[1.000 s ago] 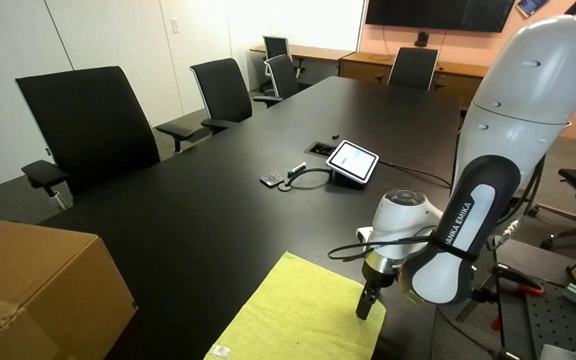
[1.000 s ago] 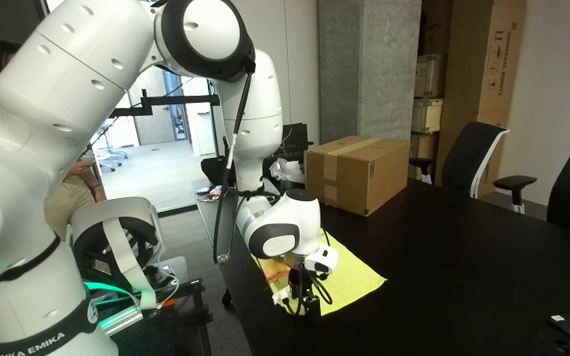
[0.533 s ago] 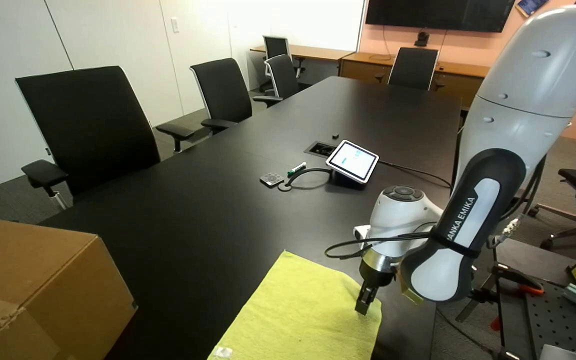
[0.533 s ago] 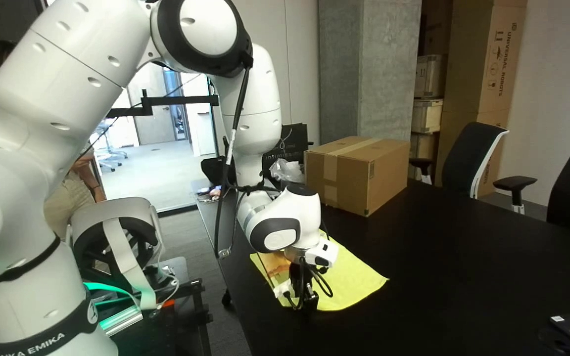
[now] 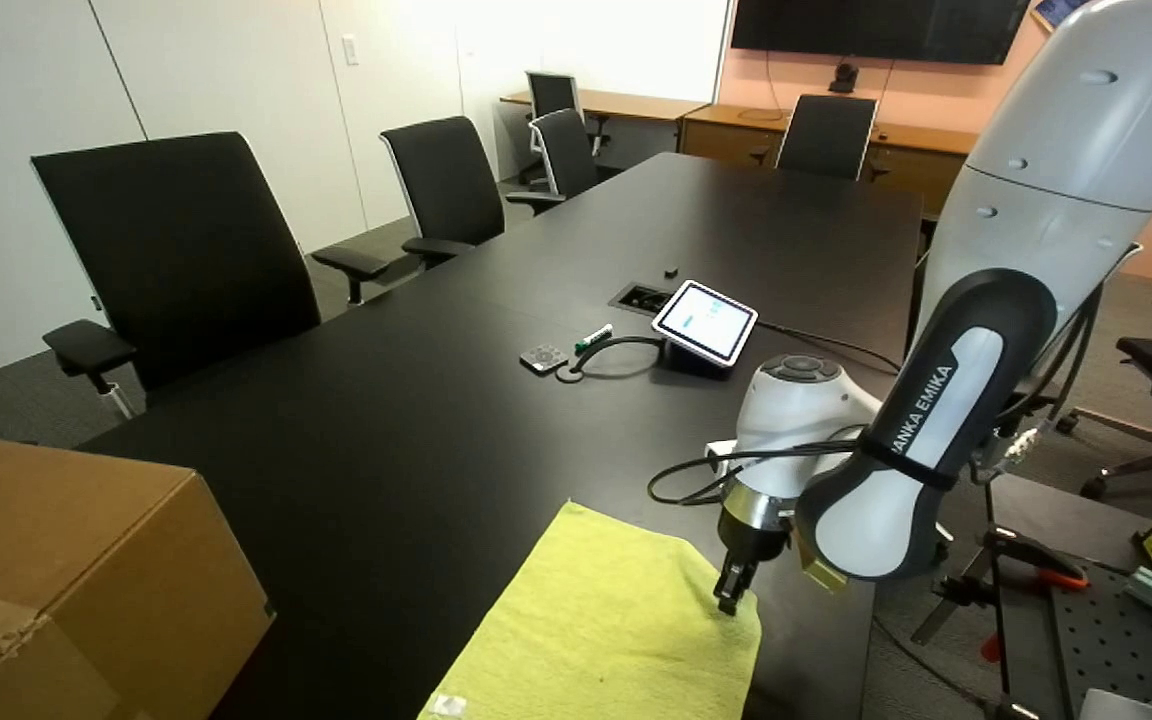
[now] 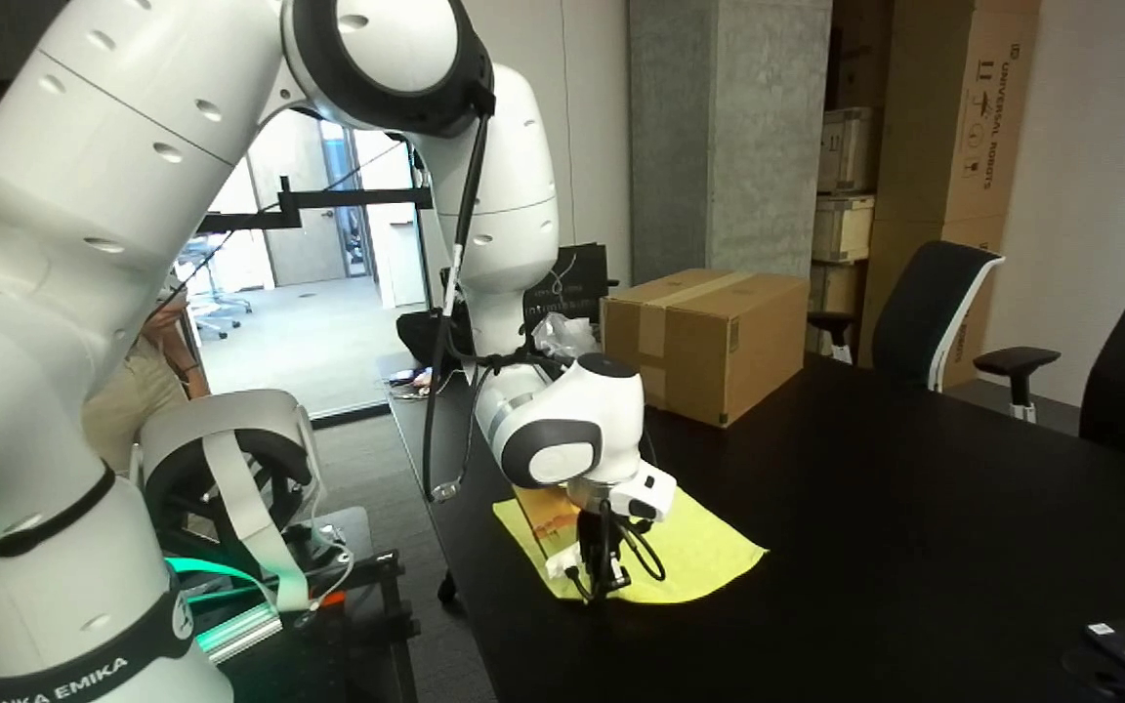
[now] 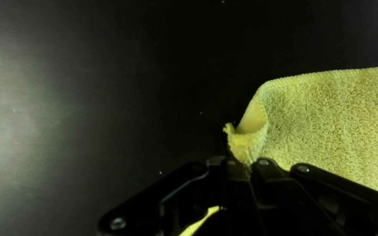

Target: Fold the towel in half

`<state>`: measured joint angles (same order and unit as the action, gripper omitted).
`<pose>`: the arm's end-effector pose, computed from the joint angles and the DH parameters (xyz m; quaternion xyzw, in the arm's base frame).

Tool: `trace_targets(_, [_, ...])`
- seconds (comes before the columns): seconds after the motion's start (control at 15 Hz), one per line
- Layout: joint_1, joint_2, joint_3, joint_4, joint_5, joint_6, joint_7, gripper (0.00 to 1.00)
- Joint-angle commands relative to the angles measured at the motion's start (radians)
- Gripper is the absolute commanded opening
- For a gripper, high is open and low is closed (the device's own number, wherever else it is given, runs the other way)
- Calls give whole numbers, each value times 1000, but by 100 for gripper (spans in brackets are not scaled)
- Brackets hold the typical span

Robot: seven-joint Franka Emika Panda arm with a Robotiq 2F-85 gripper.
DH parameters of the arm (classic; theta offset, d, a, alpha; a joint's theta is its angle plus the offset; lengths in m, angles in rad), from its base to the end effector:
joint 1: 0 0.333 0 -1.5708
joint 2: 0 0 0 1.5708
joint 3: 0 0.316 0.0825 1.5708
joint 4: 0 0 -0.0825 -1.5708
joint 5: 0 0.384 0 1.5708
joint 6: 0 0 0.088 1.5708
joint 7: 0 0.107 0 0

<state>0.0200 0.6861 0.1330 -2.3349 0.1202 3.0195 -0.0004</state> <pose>0.4752 0.0739 0.0491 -0.9988 -0.0020 0.0041 0.0492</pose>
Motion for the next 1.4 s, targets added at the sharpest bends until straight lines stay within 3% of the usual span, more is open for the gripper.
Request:
trace_targets(0.0, [-72, -33, 52, 5, -10, -39, -31, 3])
trace_targets(0.33, [-202, -59, 170, 44, 28, -65, -70, 2])
trace_targets(0.53, [-230, -42, 205, 114, 50, -87, -63, 2])
trace_targets(1.33, [-36, 85, 68, 452, 39, -155, 38, 2])
